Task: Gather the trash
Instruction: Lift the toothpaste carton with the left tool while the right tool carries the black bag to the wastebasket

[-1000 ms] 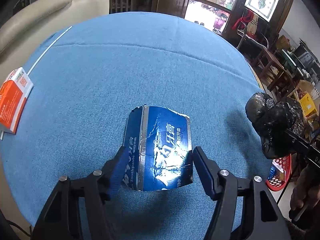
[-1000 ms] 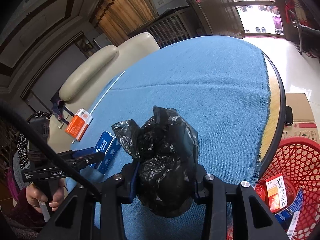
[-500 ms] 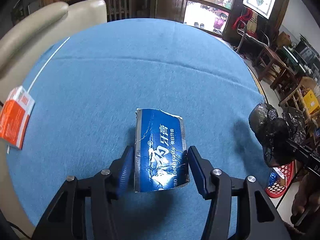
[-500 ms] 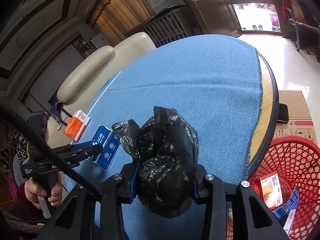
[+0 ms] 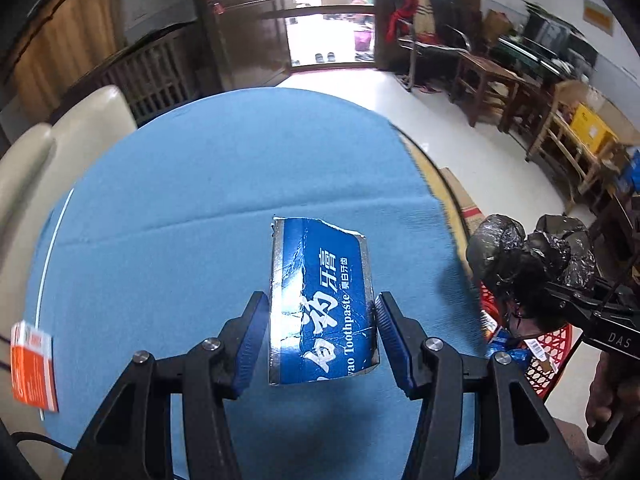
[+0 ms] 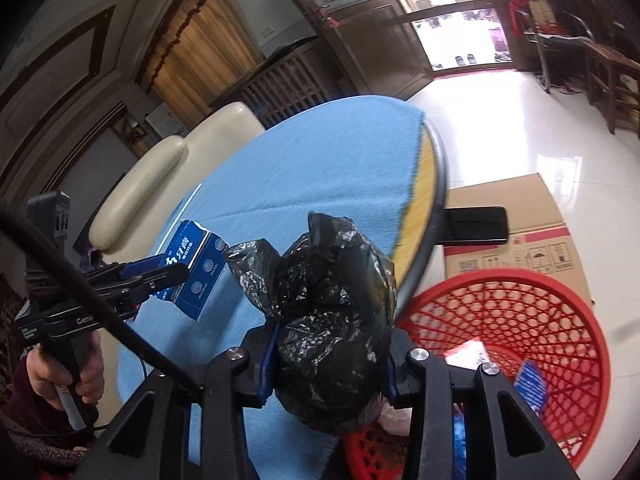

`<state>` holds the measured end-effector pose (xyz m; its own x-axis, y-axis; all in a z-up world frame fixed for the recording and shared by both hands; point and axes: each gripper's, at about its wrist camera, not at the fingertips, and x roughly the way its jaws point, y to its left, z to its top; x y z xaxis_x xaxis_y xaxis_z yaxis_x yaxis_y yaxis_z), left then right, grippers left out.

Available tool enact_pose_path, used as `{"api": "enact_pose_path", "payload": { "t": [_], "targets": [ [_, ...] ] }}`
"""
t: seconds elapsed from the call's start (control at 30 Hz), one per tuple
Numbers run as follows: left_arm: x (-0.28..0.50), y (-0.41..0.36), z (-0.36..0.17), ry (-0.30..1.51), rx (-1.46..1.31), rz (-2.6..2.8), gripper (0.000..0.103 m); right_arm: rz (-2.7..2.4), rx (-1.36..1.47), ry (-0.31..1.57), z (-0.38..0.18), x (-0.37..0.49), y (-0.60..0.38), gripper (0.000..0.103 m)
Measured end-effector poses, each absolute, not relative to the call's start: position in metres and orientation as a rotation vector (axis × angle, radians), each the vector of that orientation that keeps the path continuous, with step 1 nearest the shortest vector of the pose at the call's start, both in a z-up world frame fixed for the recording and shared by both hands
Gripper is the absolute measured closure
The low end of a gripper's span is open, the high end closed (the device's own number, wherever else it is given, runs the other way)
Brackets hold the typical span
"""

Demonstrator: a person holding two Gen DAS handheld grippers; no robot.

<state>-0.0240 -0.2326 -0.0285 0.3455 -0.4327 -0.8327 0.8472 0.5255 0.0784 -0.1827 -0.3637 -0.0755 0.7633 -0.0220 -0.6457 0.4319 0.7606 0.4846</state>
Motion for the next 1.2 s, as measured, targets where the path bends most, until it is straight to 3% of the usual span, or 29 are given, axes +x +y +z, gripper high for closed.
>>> {"api": "enact_pose_path", "payload": {
  "t": [0.67, 1.2],
  "targets": [
    [-0.1, -0.291, -0.037, 0.843, 0.685, -1.067, 0.046, -0.433, 0.764, 0.664, -0.087, -0.272, -0.397, 0.06],
    [-0.129, -0.312, -0.064, 0.922, 0.731, -1.18, 0.046, -0.498, 0.809, 0.685, -0.101, -0.296, -0.406, 0.06]
  ]
}}
